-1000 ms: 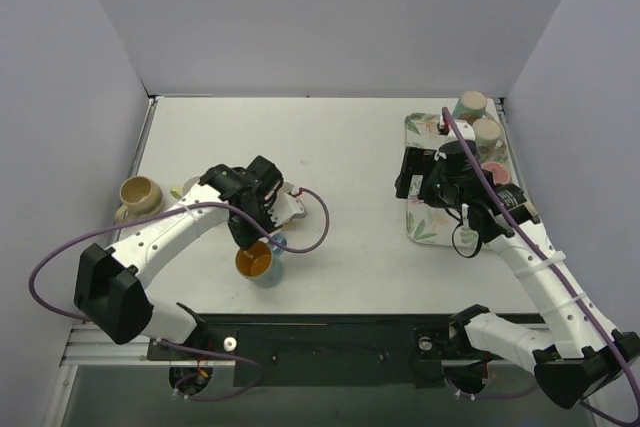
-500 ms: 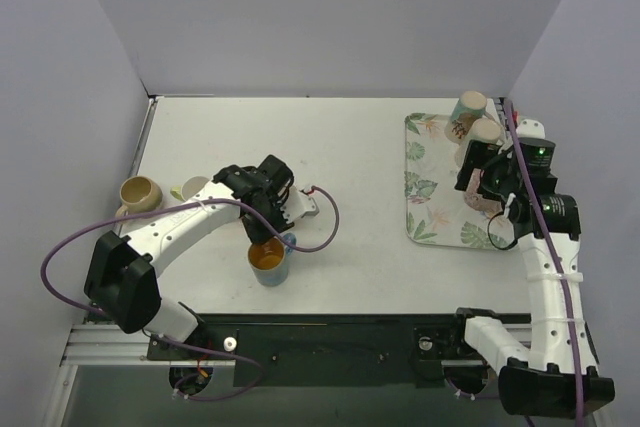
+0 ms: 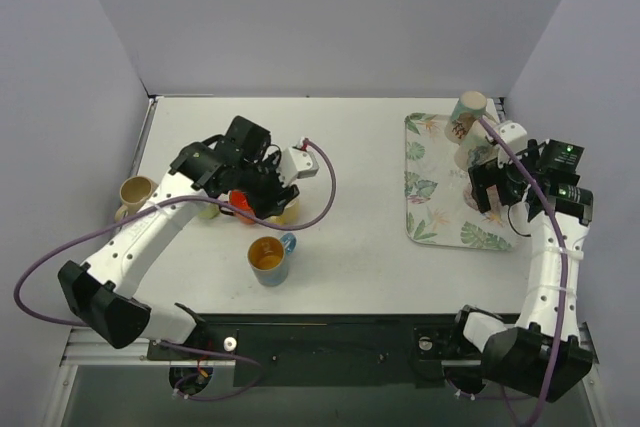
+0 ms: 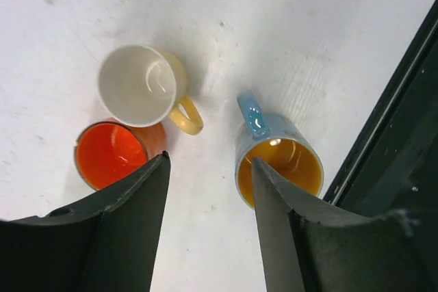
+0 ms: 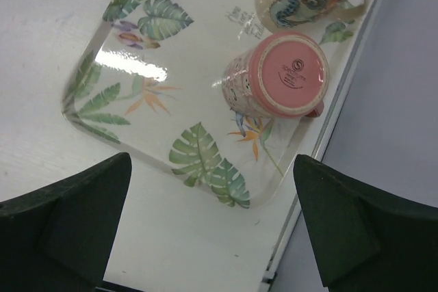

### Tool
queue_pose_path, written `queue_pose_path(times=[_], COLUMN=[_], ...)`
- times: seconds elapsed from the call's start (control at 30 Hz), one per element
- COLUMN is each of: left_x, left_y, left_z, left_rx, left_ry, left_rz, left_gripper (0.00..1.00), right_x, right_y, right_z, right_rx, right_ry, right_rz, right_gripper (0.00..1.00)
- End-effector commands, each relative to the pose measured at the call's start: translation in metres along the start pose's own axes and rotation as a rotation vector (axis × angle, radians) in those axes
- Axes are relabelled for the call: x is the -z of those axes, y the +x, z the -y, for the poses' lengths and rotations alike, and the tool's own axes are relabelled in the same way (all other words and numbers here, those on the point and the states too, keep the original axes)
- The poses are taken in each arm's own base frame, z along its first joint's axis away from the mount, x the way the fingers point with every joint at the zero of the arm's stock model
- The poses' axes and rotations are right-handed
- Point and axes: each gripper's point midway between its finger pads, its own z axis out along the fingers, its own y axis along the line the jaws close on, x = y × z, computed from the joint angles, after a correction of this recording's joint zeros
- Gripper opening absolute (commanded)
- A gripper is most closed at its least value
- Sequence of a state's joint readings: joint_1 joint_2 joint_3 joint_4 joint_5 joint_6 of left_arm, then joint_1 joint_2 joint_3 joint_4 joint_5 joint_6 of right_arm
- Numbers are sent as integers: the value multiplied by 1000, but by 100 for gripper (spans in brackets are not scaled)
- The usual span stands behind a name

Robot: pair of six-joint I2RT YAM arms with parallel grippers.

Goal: Turn the mug right side up

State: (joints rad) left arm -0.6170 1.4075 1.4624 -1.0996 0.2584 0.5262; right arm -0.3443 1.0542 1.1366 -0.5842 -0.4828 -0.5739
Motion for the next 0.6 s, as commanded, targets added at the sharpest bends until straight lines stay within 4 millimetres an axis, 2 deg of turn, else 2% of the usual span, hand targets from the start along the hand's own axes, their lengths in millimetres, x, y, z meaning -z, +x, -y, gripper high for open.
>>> queue_pose_path(times=[0.0, 0.03, 0.07, 0.13, 0.2, 0.23, 0.33, 0.47, 0.57], left_x=[30, 33, 29, 32, 33, 35, 38, 26, 15], left_y=[-41, -49, -48, -62, -77, -87, -106, -109, -104], left_z=[-15, -21, -30, -48, -67, -80, -94, -103, -110], left_rx=[26, 29, 67, 107, 143, 161, 169, 190, 203], left_ry=[-56, -72, -75, -89, -124, -148, -160, -140, -143], left_rz=[192, 215, 210, 253, 294, 321, 366, 340, 298], left_gripper=[61, 61, 61, 61, 61, 61, 61, 61, 61], right_x=[-15, -13, -13, -16, -26, -35, -52, -65, -73], right_y=[14, 16, 17, 27, 40, 53, 77, 94, 96], right_z=[-1, 12, 14, 30, 39, 44, 52, 68, 82], right_rx=[369, 348, 391, 391, 357, 358, 349, 366, 392], right_ry=[-179, -174, -199, -204, -241, -278, -353, -409, -413], right_rz=[-18, -27, -18, -47, -79, -107, -183, -208, -212], right_gripper=[100, 100, 100, 100, 100, 100, 98, 96, 96])
